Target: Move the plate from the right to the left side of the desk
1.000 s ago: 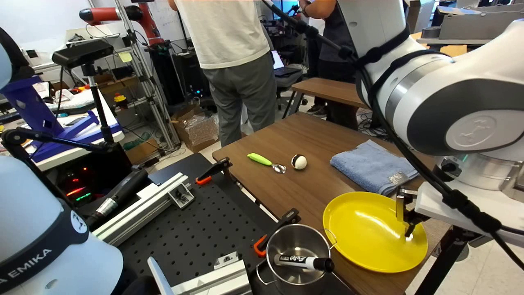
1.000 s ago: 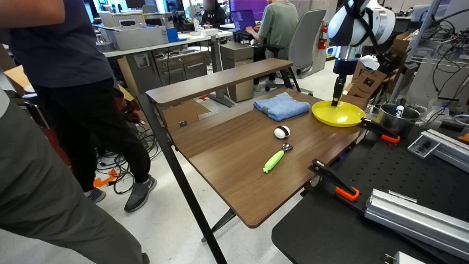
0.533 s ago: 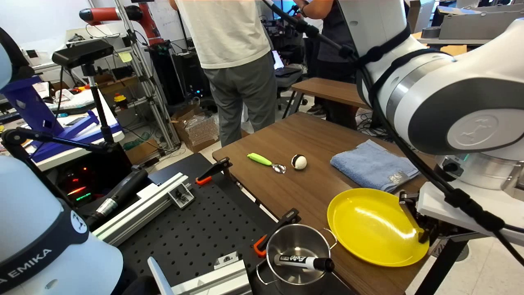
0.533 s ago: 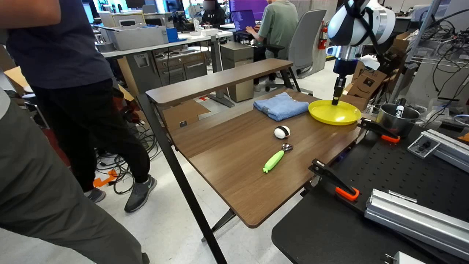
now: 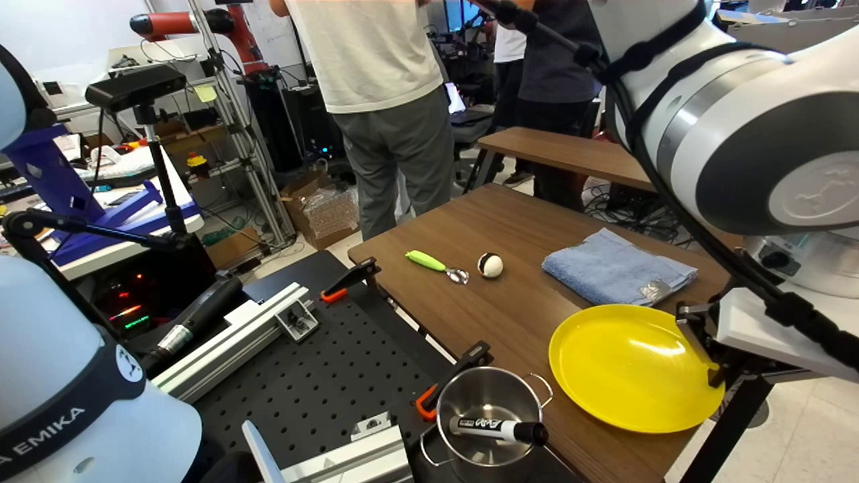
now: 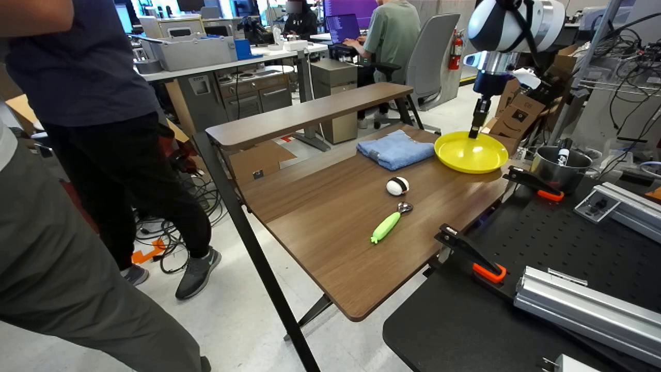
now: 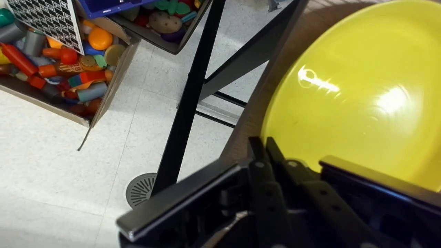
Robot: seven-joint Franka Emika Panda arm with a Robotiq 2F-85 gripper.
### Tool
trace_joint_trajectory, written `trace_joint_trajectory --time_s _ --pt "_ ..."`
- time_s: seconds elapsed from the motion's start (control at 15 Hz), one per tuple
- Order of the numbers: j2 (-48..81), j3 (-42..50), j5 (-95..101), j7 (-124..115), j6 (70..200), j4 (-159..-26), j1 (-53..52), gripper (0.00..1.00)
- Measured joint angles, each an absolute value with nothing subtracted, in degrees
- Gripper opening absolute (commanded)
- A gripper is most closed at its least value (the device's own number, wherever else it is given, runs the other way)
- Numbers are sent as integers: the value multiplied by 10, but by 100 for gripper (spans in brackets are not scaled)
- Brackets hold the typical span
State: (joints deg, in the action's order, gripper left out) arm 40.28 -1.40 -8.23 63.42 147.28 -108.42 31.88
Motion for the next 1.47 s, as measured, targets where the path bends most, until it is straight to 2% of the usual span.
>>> trace_joint_trajectory --time_s 0.8,1.07,1.47 --pt "286 -81 -230 793 1376 -1131 378 1" --pt "239 -82 -266 799 1331 -1157 345 1" --pt "203 -73 -293 752 1325 -1190 240 1"
